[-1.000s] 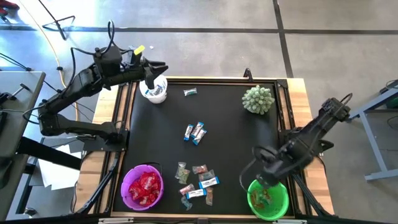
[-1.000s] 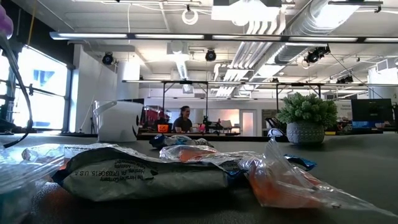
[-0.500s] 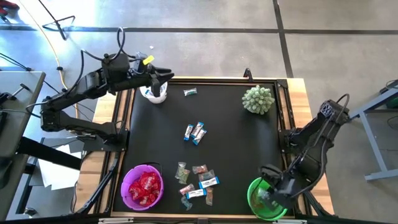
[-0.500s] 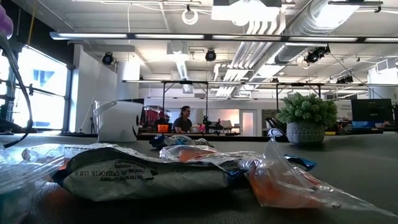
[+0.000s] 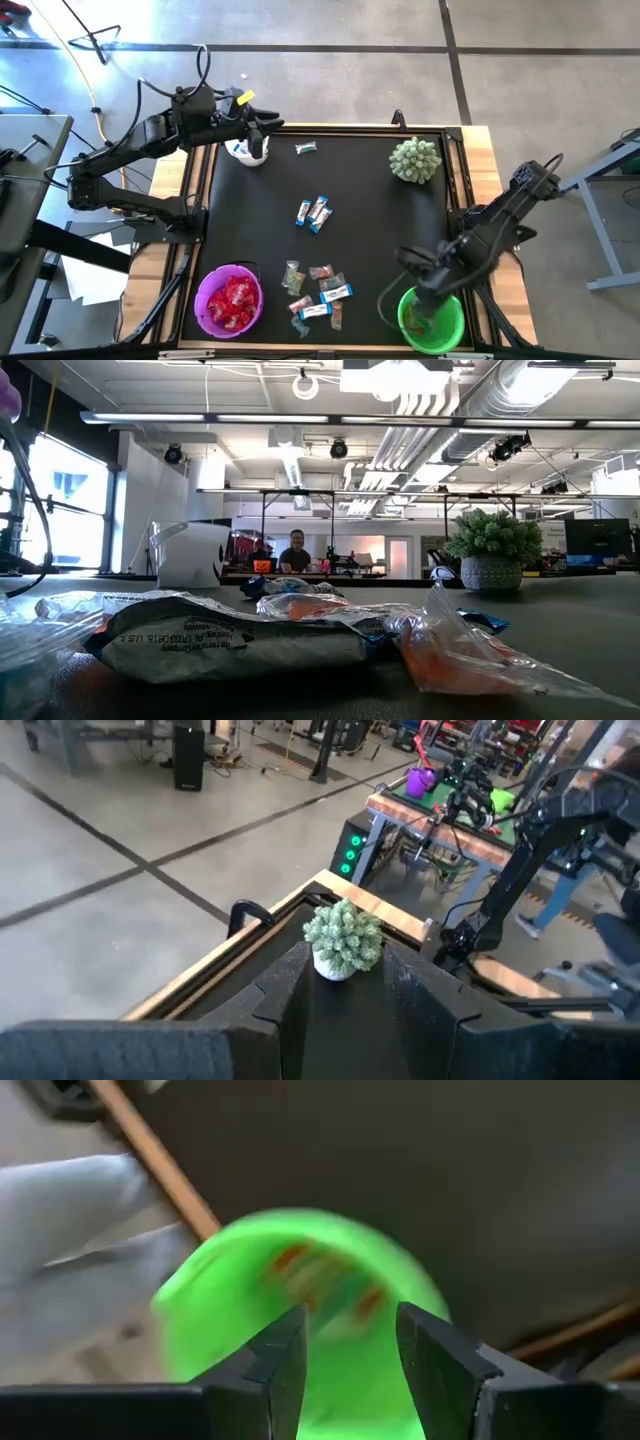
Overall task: Sort candy
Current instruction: Put the blue gummy into the green bucket
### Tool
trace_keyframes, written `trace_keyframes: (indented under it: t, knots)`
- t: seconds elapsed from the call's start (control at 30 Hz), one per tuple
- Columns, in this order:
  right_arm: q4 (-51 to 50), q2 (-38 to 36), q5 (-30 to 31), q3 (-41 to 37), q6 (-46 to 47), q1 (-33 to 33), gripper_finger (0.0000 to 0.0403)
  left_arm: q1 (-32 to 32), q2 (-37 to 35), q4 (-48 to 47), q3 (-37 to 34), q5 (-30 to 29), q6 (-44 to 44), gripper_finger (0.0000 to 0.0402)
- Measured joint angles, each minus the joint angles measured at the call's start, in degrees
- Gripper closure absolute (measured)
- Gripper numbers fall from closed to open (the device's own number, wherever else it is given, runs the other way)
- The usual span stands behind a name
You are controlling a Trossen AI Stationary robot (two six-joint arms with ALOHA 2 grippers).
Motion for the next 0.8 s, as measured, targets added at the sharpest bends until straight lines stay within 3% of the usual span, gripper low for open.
trace_keyframes:
  t: [0.2,0.3,0.5,0.8]
  knots:
    - [-6.48,0.00,11.08,0.00,-22.72,-10.55,0.0254,0.04,0.00,-0.02,0.00,0.00,7.34,0.0288]
    - [-4.19,-0.02,12.95,0.00,-31.54,-17.53,0.0254,0.17,0.00,-0.06,0.00,0.03,9.78,0.0288]
    - [10.73,0.46,10.25,-0.59,-46.34,-31.86,0.0254,1.68,-0.67,-3.03,0.04,0.10,17.30,0.0288]
    - [25.03,8.55,-0.89,-0.92,-66.83,-48.81,0.0254,5.05,-1.14,-11.70,0.02,-0.15,21.43,0.0288]
